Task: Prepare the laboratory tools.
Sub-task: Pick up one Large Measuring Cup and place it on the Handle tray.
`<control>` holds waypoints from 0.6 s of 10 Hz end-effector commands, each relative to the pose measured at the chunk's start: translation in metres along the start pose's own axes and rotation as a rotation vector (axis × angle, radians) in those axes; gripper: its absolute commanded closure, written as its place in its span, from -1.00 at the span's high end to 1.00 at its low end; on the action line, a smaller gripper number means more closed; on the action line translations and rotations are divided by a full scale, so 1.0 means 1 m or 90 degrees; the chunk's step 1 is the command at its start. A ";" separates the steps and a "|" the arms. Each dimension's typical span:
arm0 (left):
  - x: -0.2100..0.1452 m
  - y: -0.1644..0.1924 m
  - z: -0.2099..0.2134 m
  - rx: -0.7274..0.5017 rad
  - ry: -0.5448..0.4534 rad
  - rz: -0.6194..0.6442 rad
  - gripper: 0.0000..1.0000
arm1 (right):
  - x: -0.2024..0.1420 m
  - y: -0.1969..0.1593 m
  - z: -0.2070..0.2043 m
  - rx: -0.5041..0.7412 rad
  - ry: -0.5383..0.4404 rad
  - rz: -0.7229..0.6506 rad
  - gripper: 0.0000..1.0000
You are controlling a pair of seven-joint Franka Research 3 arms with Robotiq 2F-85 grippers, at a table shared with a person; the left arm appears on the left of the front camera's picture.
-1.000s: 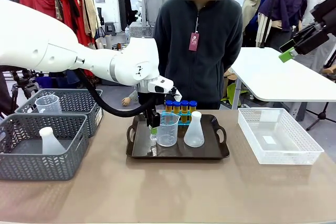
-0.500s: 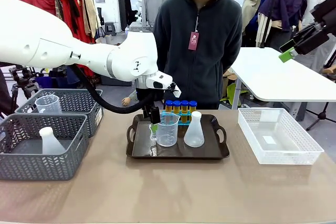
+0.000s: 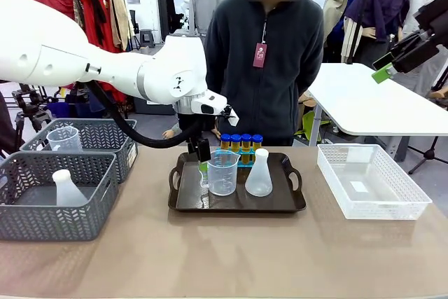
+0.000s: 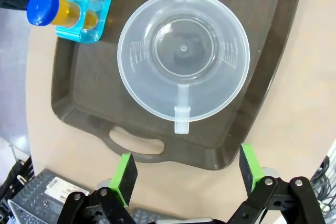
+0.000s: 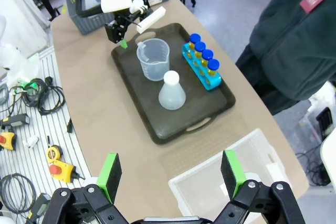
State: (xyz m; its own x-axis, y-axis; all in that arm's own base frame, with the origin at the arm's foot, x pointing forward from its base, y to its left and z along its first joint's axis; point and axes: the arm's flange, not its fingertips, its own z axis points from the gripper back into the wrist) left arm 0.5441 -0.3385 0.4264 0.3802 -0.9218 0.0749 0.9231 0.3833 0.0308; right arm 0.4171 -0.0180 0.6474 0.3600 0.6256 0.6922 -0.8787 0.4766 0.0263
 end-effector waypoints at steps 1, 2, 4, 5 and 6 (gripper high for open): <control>-0.014 -0.004 0.002 0.001 -0.011 -0.003 1.00 | 0.002 -0.001 0.000 0.005 -0.011 0.001 1.00; -0.013 -0.006 0.002 0.016 0.026 -0.008 1.00 | 0.002 -0.001 0.000 0.005 -0.011 0.001 1.00; -0.002 -0.001 0.002 0.003 0.006 -0.002 1.00 | 0.002 -0.001 0.000 0.005 -0.011 0.001 1.00; -0.002 -0.001 0.002 0.003 0.006 -0.002 1.00 | 0.002 -0.001 0.000 0.005 -0.011 0.001 1.00; -0.002 -0.001 0.002 0.003 0.006 -0.002 1.00 | 0.002 -0.001 0.000 0.005 -0.011 0.001 1.00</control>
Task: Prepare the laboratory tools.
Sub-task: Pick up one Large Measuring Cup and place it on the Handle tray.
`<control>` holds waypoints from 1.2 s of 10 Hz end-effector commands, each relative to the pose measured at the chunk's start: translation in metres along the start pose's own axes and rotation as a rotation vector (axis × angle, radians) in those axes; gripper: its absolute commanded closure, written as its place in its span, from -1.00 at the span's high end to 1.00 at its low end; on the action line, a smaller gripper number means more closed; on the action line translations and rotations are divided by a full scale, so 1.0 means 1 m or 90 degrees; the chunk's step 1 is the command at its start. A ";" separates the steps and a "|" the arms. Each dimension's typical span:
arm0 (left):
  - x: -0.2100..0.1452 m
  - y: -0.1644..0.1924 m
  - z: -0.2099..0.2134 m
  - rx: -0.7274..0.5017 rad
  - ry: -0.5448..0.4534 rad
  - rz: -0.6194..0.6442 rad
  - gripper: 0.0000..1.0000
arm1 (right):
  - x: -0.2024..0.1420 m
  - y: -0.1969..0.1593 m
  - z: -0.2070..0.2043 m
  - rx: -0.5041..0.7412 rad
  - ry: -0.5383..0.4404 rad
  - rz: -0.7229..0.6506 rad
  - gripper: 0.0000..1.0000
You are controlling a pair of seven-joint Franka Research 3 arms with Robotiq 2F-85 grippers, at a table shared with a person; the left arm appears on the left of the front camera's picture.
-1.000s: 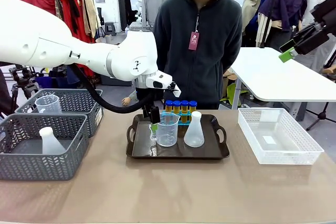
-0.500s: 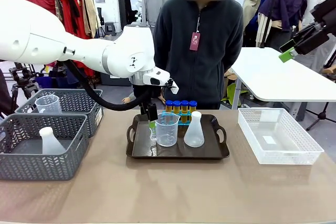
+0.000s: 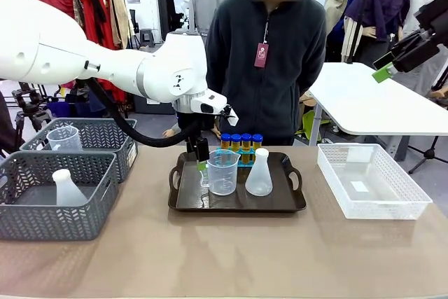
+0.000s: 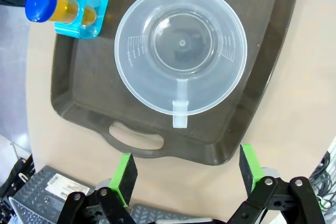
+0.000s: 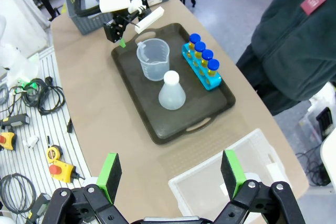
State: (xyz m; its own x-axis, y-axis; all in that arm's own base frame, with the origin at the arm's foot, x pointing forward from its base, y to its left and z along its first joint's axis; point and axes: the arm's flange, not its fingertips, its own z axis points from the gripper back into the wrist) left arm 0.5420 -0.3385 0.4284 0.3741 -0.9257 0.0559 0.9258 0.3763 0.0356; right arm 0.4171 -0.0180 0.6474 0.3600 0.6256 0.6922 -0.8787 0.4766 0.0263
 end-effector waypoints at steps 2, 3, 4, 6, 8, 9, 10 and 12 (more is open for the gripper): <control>-0.001 0.001 0.000 0.000 -0.006 0.003 1.00 | 0.002 -0.001 0.000 0.005 -0.011 0.001 1.00; -0.001 0.001 0.000 0.000 -0.006 0.003 1.00 | 0.002 -0.001 0.000 0.005 -0.011 0.001 1.00; -0.001 0.001 0.000 0.000 -0.006 0.003 1.00 | 0.002 -0.001 0.000 0.005 -0.011 0.001 1.00; 0.000 0.002 0.008 -0.007 -0.016 0.027 1.00 | 0.002 -0.001 0.000 0.005 -0.011 0.001 1.00; -0.013 0.010 0.037 -0.016 -0.054 0.070 1.00 | 0.002 -0.001 0.000 0.005 -0.011 0.001 1.00; -0.019 0.016 0.051 -0.012 -0.073 0.079 1.00 | 0.002 -0.001 0.000 0.005 -0.011 0.001 1.00; -0.026 0.017 0.068 -0.013 -0.084 0.086 1.00 | 0.002 -0.001 0.000 0.005 -0.011 0.001 1.00; -0.032 0.024 0.091 -0.007 -0.116 0.094 1.00 | 0.002 -0.001 0.000 0.005 -0.011 0.001 1.00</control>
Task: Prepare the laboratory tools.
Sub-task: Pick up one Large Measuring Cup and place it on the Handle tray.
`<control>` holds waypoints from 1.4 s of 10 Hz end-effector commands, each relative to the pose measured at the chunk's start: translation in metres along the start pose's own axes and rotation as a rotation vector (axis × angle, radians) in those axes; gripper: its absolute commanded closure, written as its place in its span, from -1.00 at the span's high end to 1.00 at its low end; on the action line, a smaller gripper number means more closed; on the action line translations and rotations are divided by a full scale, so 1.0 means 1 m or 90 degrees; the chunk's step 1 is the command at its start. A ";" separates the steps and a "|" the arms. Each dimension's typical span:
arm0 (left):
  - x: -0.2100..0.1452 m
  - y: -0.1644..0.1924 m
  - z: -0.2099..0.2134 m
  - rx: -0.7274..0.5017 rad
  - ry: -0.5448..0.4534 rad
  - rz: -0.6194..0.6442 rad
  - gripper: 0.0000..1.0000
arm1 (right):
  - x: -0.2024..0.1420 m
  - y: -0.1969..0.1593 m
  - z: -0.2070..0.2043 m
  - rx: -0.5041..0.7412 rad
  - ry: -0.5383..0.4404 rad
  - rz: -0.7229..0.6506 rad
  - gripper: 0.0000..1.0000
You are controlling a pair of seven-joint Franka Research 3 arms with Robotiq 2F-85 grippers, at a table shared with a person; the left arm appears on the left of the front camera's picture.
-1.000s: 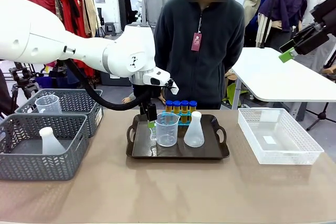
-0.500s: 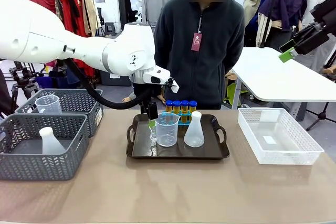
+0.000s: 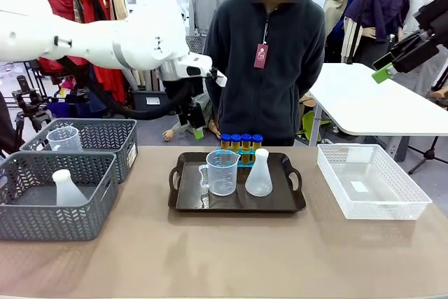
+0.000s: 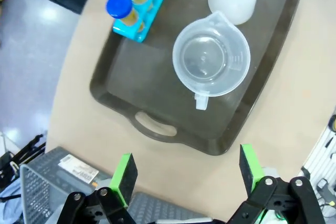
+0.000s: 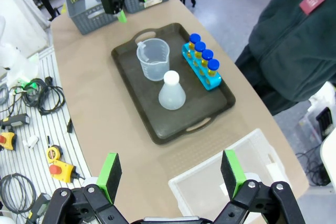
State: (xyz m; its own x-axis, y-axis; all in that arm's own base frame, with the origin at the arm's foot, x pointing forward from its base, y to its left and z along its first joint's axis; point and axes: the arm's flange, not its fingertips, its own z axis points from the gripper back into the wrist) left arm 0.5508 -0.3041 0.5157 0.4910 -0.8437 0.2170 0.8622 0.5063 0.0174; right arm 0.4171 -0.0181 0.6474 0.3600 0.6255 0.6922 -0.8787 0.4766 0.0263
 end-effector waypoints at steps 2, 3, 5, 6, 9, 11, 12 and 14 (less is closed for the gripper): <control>-0.011 0.010 0.035 -0.010 -0.053 0.005 1.00 | 0.002 -0.001 0.000 0.005 -0.011 0.001 1.00; -0.012 0.012 0.049 -0.010 -0.073 0.011 1.00 | 0.002 -0.001 0.000 0.005 -0.011 0.001 1.00; -0.017 0.030 0.071 -0.026 -0.111 0.012 1.00 | 0.002 -0.001 0.000 0.005 -0.011 0.001 1.00; -0.018 0.033 0.082 -0.032 -0.133 0.012 1.00 | 0.002 -0.001 0.000 0.005 -0.011 0.001 1.00; -0.037 0.038 0.113 -0.047 -0.198 -0.001 1.00 | 0.002 -0.001 0.000 0.005 -0.011 0.001 1.00; -0.051 0.039 0.127 -0.032 -0.222 0.007 1.00 | 0.002 -0.001 0.000 0.005 -0.011 0.001 1.00; -0.058 0.042 0.136 -0.032 -0.239 0.001 1.00 | 0.002 -0.001 0.000 0.005 -0.011 0.001 1.00; -0.071 0.042 0.149 -0.046 -0.272 -0.012 1.00 | 0.002 -0.001 0.000 0.005 -0.011 0.001 1.00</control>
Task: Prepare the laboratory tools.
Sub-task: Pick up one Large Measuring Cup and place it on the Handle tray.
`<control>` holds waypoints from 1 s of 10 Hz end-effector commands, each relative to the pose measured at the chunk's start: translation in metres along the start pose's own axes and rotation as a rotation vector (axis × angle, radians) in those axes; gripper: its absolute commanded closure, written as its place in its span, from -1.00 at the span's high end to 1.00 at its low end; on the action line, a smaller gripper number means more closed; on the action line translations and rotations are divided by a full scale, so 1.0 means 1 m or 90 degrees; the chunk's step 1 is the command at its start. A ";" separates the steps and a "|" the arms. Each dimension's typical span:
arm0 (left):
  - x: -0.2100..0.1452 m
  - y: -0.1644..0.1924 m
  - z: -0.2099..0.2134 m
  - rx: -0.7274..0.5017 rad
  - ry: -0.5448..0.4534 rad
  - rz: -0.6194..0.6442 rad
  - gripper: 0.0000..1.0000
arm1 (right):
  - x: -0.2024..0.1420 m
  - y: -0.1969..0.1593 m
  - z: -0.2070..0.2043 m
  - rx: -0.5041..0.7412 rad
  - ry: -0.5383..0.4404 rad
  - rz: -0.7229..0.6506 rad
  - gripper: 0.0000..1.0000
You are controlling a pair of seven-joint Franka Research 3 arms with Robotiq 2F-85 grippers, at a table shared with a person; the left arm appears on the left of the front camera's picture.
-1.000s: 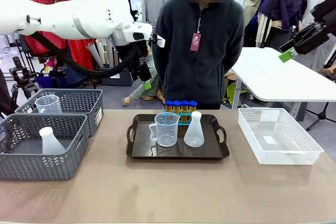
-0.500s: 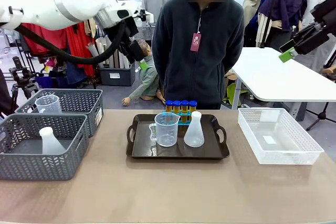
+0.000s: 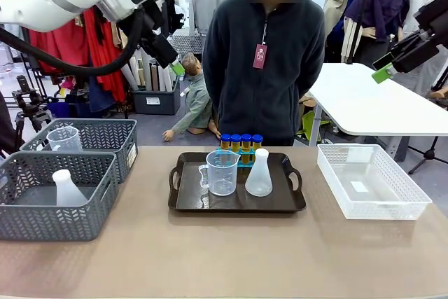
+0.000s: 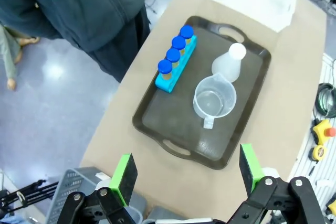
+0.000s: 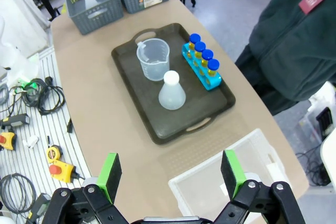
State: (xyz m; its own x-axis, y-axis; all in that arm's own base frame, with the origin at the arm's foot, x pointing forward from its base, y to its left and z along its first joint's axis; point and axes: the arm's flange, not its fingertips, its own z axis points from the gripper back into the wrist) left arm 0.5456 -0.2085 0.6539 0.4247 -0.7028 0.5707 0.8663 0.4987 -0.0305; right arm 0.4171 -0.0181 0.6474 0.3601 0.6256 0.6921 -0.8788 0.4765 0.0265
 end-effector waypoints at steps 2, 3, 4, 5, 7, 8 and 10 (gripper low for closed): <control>-0.027 -0.007 0.015 -0.012 -0.044 -0.012 1.00 | 0.002 -0.001 0.000 0.004 -0.011 0.001 1.00; -0.032 -0.008 0.019 -0.007 -0.049 -0.011 1.00 | 0.002 -0.001 0.000 0.004 -0.011 0.001 1.00; -0.034 -0.008 0.023 -0.002 -0.055 -0.010 1.00 | 0.002 -0.001 0.000 0.004 -0.011 0.001 1.00; -0.035 -0.009 0.029 0.003 -0.060 -0.010 1.00 | 0.002 -0.001 0.000 0.004 -0.011 0.001 1.00; -0.037 -0.011 0.036 0.014 -0.065 -0.010 1.00 | 0.002 -0.001 0.000 0.004 -0.011 0.001 1.00; -0.039 -0.011 0.040 0.018 -0.069 -0.007 1.00 | 0.002 -0.001 0.000 0.004 -0.011 0.001 1.00; -0.042 -0.012 0.045 0.026 -0.074 -0.005 1.00 | 0.002 -0.001 0.000 0.004 -0.011 0.001 1.00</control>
State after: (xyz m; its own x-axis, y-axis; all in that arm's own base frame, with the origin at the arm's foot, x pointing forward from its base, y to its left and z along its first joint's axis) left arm 0.5137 -0.1689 0.6744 0.4080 -0.6545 0.6366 0.8498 0.5271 -0.0027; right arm 0.4171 -0.0181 0.6474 0.3601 0.6256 0.6921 -0.8788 0.4765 0.0265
